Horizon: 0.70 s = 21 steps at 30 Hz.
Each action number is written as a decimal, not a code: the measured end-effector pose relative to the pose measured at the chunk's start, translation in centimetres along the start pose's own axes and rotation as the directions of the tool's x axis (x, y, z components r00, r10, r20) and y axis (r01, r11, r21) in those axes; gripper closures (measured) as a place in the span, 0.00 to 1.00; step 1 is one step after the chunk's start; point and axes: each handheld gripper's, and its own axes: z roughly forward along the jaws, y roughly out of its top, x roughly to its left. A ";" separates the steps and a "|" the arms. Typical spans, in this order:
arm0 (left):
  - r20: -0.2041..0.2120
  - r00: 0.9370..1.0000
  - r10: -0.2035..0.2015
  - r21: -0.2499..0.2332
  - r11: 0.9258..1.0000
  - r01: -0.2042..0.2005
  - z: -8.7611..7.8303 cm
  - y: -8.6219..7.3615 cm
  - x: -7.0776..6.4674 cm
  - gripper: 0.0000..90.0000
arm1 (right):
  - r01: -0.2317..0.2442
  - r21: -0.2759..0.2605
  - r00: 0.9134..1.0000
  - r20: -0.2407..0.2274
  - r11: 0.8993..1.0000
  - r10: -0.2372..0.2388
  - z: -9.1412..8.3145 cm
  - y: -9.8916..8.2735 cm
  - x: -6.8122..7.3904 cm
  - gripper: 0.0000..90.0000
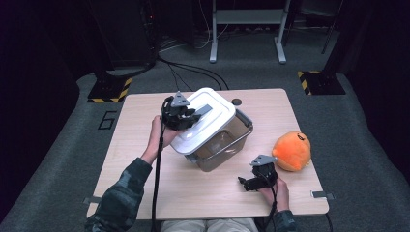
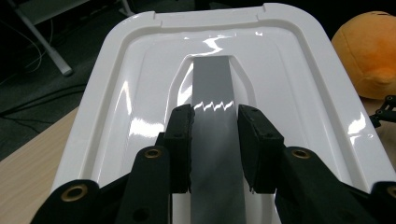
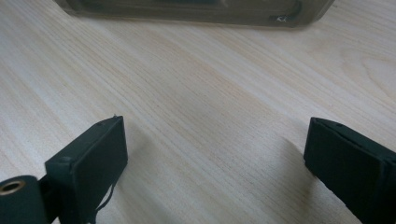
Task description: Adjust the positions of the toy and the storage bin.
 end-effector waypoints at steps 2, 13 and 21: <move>-0.011 1.000 0.001 0.000 1.000 -0.001 -0.3 -0.2 0.3 0.74 | 0.000 0.000 1.000 0.000 1.000 0.000 0.0 0.0 0.0 0.06; -0.054 0.998 -0.023 -0.001 1.000 0.023 -1.9 -1.1 2.1 0.74 | -0.001 0.000 1.000 0.001 1.000 0.001 0.0 0.0 0.0 0.06; -0.093 0.994 -0.058 0.008 0.998 0.059 -2.9 -2.2 3.6 0.74 | -0.007 -0.003 1.000 0.005 1.000 0.007 0.0 0.0 0.0 0.06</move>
